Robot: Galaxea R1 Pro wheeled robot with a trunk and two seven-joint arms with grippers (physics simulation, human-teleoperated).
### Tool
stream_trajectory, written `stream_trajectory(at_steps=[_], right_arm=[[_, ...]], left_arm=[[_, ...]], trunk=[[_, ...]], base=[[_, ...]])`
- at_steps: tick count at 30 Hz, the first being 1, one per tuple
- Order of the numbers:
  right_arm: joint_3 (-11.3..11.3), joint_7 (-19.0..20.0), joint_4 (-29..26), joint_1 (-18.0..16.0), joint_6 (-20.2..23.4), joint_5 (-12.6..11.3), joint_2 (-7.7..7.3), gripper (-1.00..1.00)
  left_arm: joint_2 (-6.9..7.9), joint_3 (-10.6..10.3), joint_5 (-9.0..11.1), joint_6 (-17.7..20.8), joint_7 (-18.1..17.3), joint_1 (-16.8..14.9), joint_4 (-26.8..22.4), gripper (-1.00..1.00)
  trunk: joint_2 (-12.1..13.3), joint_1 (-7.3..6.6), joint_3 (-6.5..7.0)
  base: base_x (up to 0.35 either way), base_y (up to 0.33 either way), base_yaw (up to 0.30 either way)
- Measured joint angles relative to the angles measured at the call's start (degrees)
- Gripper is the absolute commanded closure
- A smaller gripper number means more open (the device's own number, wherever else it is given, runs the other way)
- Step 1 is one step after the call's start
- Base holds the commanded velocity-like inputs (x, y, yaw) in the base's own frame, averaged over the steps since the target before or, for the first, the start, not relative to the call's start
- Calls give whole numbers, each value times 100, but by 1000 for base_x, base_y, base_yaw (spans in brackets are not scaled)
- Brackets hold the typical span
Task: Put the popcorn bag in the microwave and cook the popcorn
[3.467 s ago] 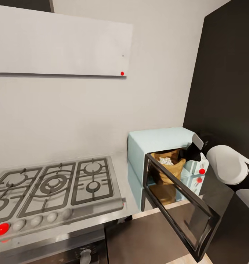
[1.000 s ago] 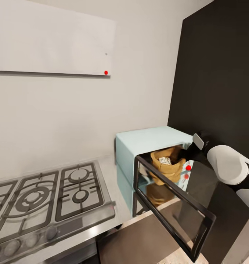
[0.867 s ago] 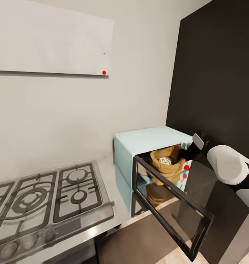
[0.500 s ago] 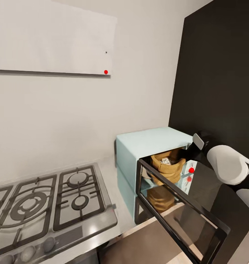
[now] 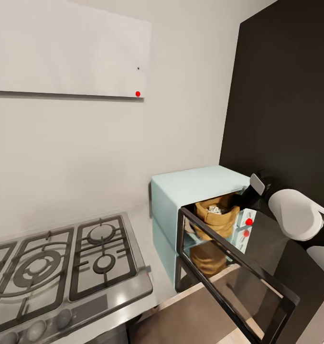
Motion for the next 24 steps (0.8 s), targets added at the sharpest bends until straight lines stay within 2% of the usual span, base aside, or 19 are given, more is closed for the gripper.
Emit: stream_trajectory(at_steps=[4,18,24], right_arm=[[-18,1,89,1,-1,-199,50,100],[-31,-60,97,32,0,-191,45,100],[-73,-56,-27,158,-1,-317,36,100]], left_arm=[[0,2,6,0,1,0,0,-100],[0,-1,8,0,2,0,0,-100],[0,-1,8,0,2,1,1,-100]], trunk=[[0,0,0],[0,0,0],[-2,-1,2]], base=[[0,0,0],[0,0,0],[0,0,0]])
